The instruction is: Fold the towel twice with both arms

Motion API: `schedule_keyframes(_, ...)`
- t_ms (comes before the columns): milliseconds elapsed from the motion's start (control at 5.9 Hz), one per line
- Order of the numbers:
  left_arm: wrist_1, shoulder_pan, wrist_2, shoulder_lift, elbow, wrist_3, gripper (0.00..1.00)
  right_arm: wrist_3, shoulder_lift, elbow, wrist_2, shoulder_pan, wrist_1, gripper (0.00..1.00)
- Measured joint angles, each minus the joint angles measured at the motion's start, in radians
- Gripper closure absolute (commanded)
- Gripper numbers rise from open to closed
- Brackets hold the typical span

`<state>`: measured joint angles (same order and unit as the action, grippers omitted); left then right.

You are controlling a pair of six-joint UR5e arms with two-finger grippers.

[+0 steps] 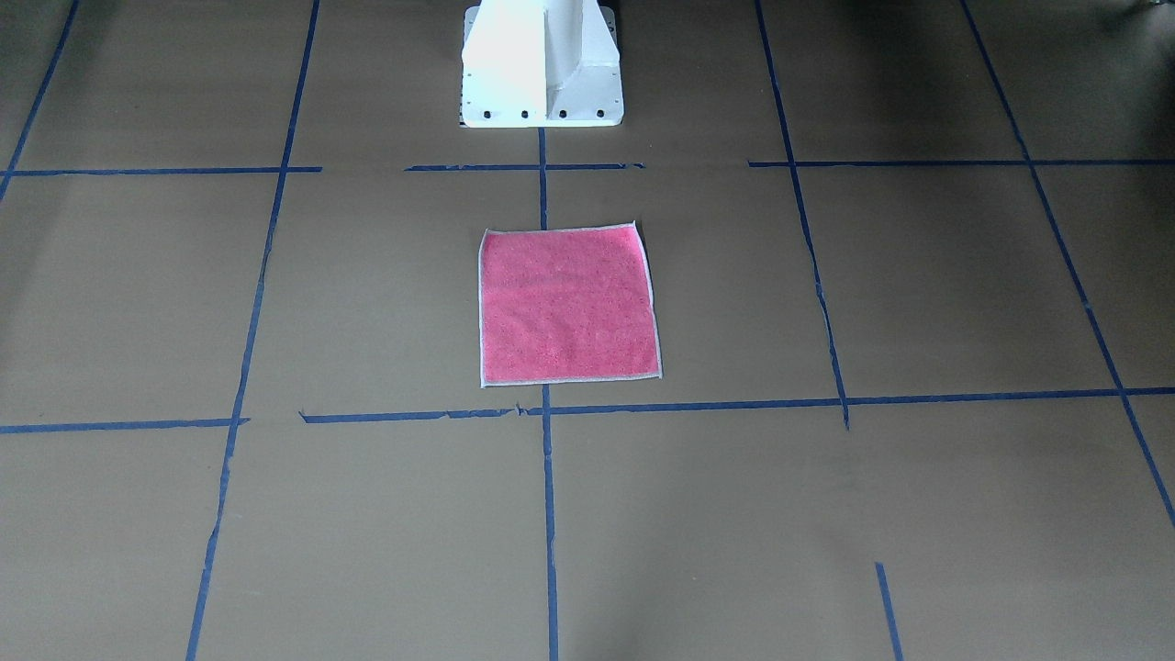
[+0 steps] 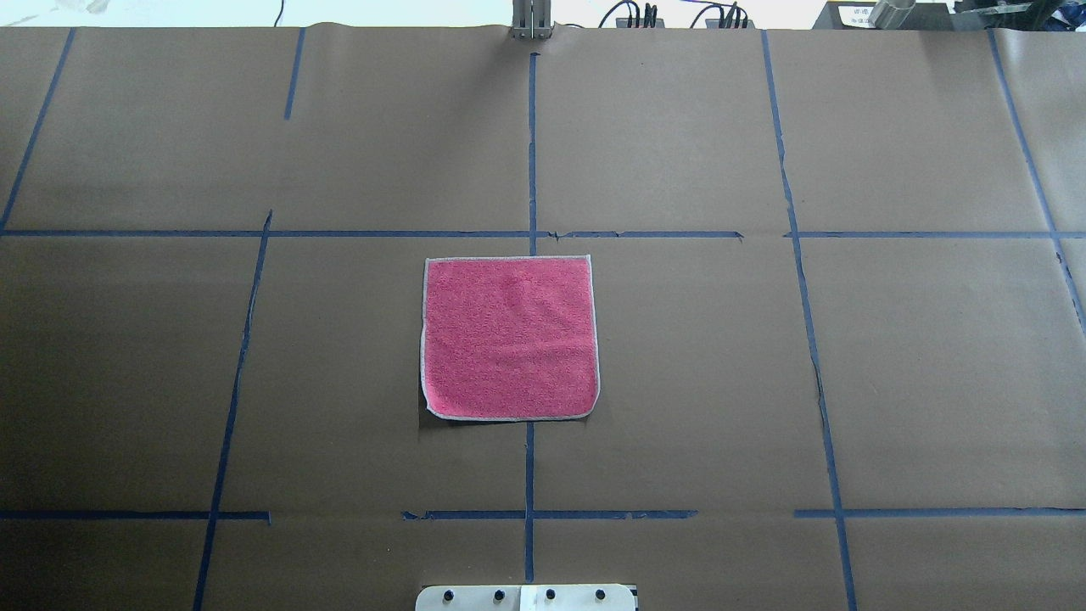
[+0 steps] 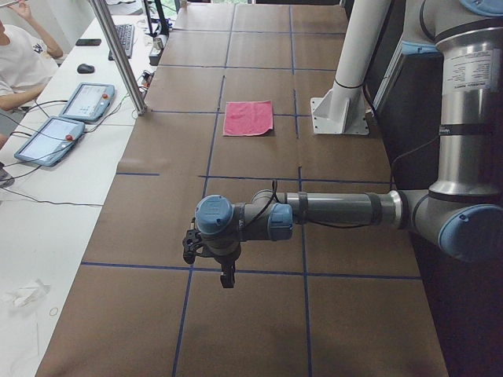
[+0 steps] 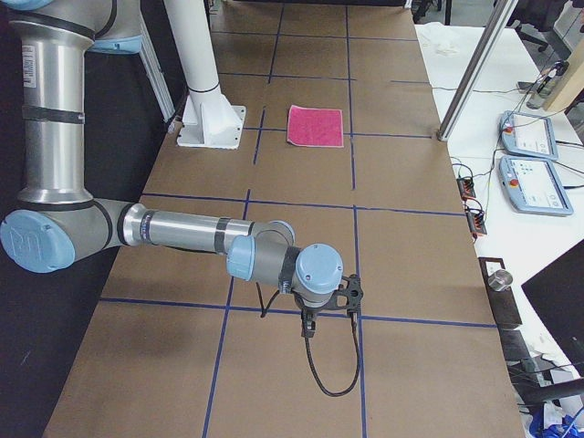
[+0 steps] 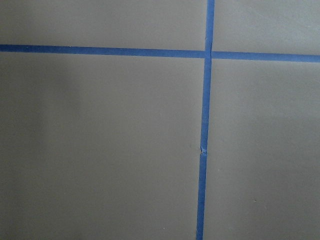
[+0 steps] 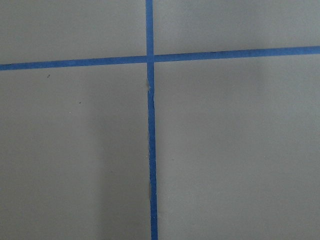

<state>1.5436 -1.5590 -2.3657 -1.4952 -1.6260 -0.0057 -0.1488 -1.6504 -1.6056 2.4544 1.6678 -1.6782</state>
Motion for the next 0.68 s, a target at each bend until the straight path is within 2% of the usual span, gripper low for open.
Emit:
schedule_keyframes(339, 0.001, 0.002, 0.000, -0.007, -0.006, -0.007, 0.00, 0.002, 0.008, -0.006, 0.003, 0.001, 0.000, 0.00)
schedule_keyframes(678, 0.010, 0.038, 0.001, -0.045, -0.059, -0.061, 0.00, 0.027, 0.054, -0.026, 0.006, -0.017, 0.000, 0.00)
